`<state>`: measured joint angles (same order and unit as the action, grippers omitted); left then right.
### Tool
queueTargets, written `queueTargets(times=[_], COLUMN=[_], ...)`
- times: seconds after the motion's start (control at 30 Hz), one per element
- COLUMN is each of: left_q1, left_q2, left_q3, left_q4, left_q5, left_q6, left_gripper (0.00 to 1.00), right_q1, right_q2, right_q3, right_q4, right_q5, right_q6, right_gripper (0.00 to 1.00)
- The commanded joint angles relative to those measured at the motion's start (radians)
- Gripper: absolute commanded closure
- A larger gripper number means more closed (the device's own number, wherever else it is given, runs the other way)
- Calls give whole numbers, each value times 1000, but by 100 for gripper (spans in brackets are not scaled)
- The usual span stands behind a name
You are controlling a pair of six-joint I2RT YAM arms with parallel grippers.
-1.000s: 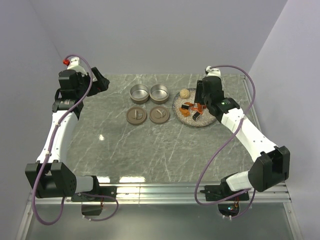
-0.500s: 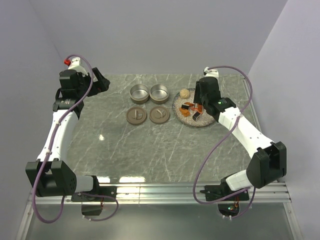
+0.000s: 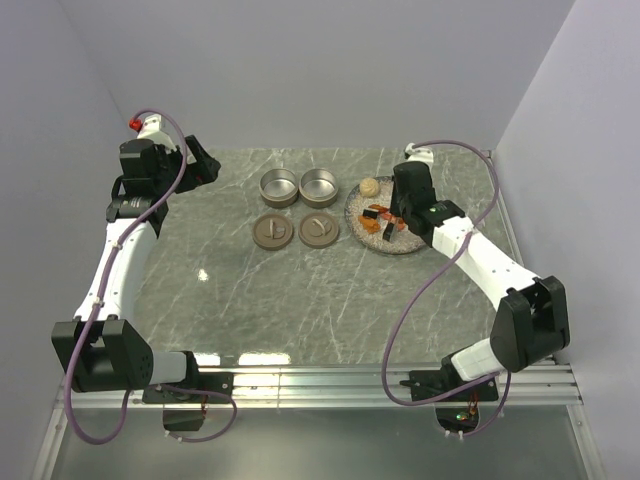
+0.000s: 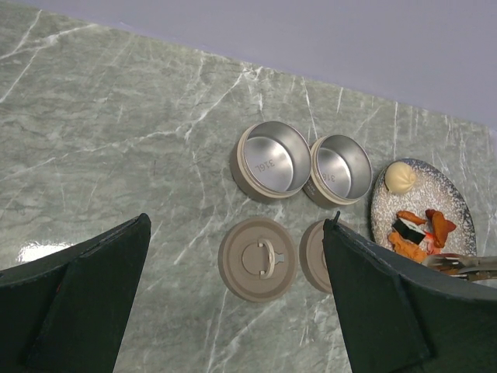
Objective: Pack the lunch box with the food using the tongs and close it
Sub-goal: Pick up the food using the clamp, then place the food into the lunch box
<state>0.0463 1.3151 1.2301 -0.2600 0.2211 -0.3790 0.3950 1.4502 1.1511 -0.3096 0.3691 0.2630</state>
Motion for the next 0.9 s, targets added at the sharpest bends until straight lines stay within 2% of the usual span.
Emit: queueTargets(times=[0.0,0.4,0.87], left_q1=[-3,-2,-2], left_q2=[-4,-7,-27], left_q3=[32,31,42], left_q4=[15,10,-5], left_q5=[18,24,3], left_q6=[15,15,19], left_gripper=[1,1,1], right_q1=[7,39,53], right_q2=[-22,-19,266], right_q3=[15,245,504], right_q4=[50,1,148], right_q5=[39,10,-163], right_q6=[-4,-50,-54], right_gripper=[85,85,85])
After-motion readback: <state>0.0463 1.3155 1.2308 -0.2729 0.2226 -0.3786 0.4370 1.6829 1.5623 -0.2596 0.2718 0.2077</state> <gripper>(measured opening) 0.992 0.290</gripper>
